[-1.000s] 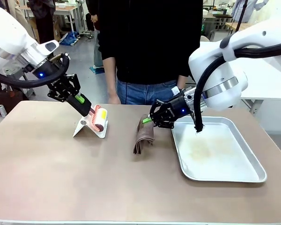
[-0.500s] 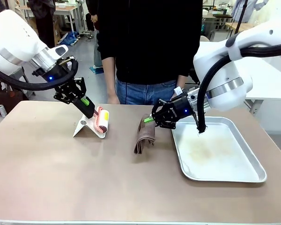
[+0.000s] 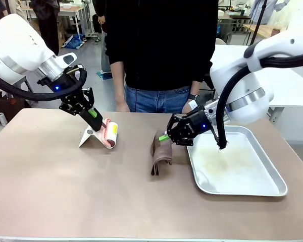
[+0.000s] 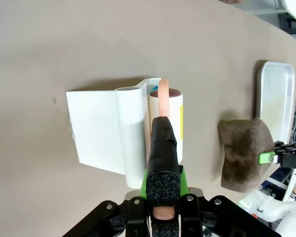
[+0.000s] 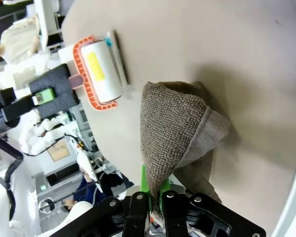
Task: Clean the surface of the table.
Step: Return the Lint Roller and towel to their original positions.
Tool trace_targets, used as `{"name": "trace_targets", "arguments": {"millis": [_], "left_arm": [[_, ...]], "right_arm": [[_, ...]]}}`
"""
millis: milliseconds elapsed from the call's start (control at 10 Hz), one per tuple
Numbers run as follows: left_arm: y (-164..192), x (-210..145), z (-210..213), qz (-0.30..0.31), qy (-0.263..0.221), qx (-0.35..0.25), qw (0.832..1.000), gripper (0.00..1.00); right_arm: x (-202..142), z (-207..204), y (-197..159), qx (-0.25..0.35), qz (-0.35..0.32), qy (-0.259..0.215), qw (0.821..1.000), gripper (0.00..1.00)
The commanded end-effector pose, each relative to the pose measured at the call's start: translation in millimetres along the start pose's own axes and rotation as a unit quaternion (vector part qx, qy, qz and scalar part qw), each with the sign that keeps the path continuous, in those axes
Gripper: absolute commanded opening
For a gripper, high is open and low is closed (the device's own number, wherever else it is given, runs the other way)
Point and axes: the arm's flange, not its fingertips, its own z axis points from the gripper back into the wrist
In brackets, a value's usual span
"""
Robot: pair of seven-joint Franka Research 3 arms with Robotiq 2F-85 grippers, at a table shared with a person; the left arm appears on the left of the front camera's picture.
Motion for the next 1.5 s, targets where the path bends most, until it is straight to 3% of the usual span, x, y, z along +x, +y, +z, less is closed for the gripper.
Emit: {"name": "trace_targets", "arguments": {"millis": [0, 300, 700, 1400], "left_arm": [[-5, -1, -4, -0.005, 0.000, 0.027, 1.000, 0.22], [-2, 0, -4, -0.004, -0.006, 0.026, 1.000, 0.22], [0, 5, -5, 0.009, -0.009, 0.013, 1.000, 0.22], [23, 7, -2, 0.015, -0.004, -0.029, 0.999, 0.22]], "right_arm": [[4, -2, 3, -0.013, 0.011, 0.010, 1.000, 0.07], [8, -2, -5, -0.061, 0.011, -0.006, 0.998, 0.07], [5, -2, 6, -0.131, 0.027, -0.061, 0.989, 0.07], [3, -2, 5, -0.126, 0.028, -0.063, 0.990, 0.07]]}}
